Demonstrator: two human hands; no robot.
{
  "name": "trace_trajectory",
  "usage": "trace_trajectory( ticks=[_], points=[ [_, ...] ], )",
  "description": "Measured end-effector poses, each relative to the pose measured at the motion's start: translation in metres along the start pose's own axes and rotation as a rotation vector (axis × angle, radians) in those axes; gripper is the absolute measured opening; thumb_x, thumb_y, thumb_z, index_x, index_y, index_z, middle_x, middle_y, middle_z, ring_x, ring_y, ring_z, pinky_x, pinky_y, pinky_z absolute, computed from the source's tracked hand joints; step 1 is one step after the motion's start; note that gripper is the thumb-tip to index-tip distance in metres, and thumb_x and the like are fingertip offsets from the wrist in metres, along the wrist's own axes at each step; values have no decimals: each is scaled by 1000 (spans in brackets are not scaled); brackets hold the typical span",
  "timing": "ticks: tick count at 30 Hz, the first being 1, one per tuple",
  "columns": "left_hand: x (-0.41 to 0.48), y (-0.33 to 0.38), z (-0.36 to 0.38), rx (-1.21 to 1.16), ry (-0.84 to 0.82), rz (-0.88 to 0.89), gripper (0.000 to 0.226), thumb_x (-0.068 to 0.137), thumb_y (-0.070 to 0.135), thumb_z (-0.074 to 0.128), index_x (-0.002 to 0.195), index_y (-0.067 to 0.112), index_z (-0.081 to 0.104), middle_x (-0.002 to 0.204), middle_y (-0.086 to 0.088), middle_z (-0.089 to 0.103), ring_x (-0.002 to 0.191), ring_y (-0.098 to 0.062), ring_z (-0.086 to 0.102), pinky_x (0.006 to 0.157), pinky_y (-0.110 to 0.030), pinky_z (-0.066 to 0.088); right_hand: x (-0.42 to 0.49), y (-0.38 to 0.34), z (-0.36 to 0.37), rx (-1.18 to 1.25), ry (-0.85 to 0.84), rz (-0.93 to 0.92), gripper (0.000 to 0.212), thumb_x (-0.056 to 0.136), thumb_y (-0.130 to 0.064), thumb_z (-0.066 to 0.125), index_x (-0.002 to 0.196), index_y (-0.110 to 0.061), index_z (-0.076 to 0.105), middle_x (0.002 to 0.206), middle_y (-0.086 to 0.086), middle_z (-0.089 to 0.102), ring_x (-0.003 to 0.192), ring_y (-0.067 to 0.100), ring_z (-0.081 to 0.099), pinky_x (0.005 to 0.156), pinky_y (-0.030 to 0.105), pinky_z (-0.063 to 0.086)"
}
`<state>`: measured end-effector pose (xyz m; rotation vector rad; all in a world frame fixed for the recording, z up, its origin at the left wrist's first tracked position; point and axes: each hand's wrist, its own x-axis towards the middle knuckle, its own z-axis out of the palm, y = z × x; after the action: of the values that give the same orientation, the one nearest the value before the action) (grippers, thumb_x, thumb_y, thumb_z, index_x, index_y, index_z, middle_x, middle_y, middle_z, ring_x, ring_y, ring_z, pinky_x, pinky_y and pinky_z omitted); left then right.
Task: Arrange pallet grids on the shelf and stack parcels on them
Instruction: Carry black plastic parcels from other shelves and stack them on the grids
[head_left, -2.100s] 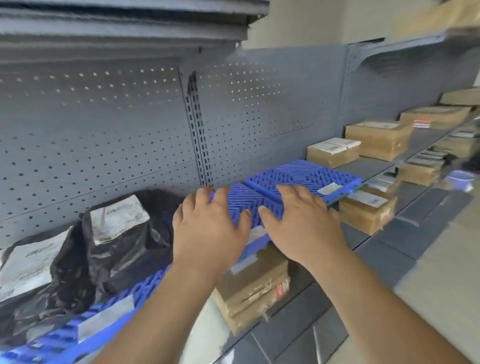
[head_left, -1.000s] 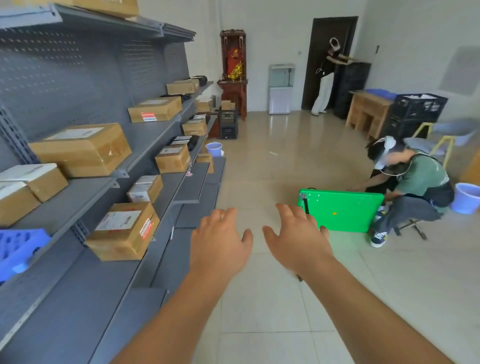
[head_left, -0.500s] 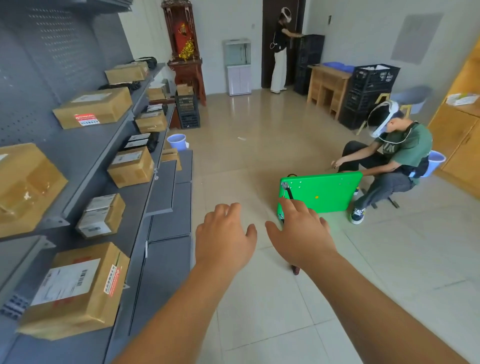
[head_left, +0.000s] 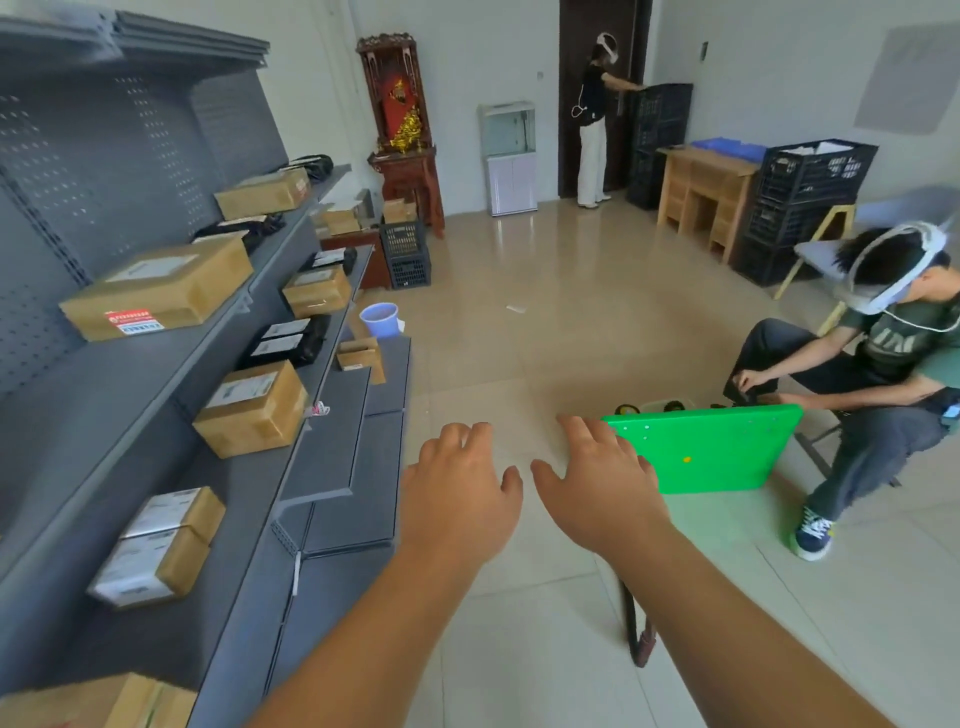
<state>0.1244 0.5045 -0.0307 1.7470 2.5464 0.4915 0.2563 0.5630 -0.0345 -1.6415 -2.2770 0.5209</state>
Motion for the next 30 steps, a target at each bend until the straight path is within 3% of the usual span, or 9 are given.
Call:
trace_trajectory(
  ticks=[9, 18, 30],
  points=[
    [127, -28, 13, -42, 20, -172, 54, 100, 49, 46, 149, 31, 36, 151, 4, 41, 134, -21, 42, 105, -41, 39, 147, -31, 17, -14, -100, -140, 64, 97, -54, 44, 154, -32, 25, 159, -4, 32, 141, 26, 35, 113, 50, 29],
    [284, -105, 18, -94, 66, -222, 51, 100, 47, 47, 147, 30, 38, 148, 5, 41, 132, -21, 43, 104, -40, 38, 303, -104, 53, -34, -92, -208, 62, 98, -51, 44, 154, -31, 26, 158, -5, 33, 139, 24, 37, 110, 45, 30],
    [481, -172, 42, -86, -7, -160, 50, 99, 44, 48, 145, 28, 40, 147, 3, 40, 129, -23, 44, 99, -41, 40, 486, -161, 97, -14, -96, -106, 63, 98, -51, 44, 155, -30, 25, 159, -5, 32, 142, 23, 35, 113, 45, 28]
  ],
)
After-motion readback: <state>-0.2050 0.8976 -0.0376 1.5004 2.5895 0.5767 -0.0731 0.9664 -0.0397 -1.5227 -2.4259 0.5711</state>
